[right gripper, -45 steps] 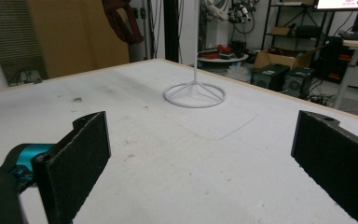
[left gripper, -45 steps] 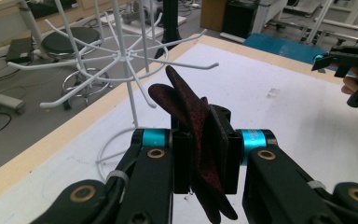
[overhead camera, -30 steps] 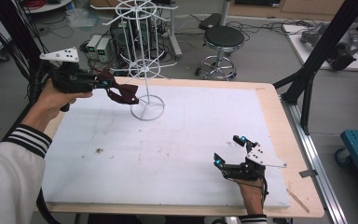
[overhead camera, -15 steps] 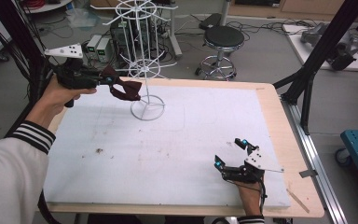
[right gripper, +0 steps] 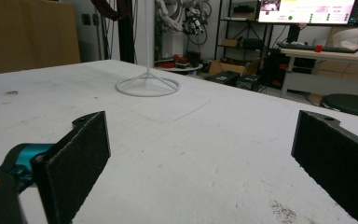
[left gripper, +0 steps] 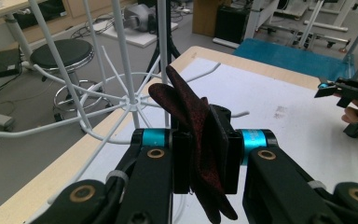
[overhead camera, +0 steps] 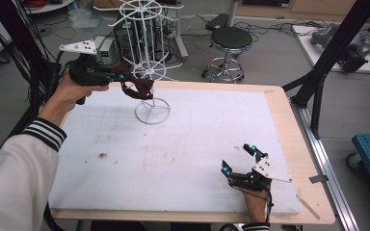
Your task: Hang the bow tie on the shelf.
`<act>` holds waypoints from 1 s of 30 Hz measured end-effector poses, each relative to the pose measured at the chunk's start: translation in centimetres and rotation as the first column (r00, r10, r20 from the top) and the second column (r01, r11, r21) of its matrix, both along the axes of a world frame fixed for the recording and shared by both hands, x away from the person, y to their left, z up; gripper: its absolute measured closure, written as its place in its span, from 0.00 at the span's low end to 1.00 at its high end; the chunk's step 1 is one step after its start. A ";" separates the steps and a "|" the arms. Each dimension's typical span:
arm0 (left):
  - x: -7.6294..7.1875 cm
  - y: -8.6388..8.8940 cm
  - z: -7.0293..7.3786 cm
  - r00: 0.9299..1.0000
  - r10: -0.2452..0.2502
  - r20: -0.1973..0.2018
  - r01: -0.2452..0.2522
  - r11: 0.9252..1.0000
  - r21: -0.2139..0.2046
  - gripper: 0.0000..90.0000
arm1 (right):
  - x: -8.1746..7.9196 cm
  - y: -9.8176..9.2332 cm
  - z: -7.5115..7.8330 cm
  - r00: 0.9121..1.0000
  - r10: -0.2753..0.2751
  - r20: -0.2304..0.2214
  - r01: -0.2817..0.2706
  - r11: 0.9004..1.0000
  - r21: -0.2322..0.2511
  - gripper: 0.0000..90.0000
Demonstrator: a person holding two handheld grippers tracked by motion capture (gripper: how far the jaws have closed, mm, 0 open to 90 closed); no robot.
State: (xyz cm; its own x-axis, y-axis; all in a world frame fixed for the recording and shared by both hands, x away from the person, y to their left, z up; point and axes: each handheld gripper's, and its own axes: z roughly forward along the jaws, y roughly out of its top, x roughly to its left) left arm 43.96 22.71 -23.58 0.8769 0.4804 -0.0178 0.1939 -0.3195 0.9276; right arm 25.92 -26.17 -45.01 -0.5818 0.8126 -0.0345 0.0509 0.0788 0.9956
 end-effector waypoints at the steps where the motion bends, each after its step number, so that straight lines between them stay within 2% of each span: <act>1: 0.1 -0.1 0.0 1.000 -0.001 -0.002 0.001 1.000 0.003 0.89 | 0.0 0.0 0.0 1.000 -0.004 0.003 0.004 1.000 -0.002 0.04; 3: 0.1 -0.2 -0.1 1.000 0.000 -0.002 0.000 1.000 -0.003 0.88 | -0.1 0.1 -0.1 1.000 -0.010 0.015 0.010 1.000 0.007 0.04; 15: 0.6 -1.4 -0.8 1.000 0.019 -0.023 -0.018 0.999 0.039 0.88 | -0.2 0.1 -0.1 0.999 -0.027 0.023 0.027 1.000 0.009 0.04; 27: 0.7 -2.4 -1.1 0.999 0.035 -0.033 -0.034 0.999 0.023 0.85 | -0.3 0.1 -0.2 0.999 -0.032 0.031 0.032 0.999 0.006 0.04; 30: 0.8 -2.7 -1.2 0.998 0.060 -0.034 -0.060 0.998 0.027 0.83 | -0.3 0.1 -0.2 0.999 -0.034 0.027 0.034 0.999 0.012 0.04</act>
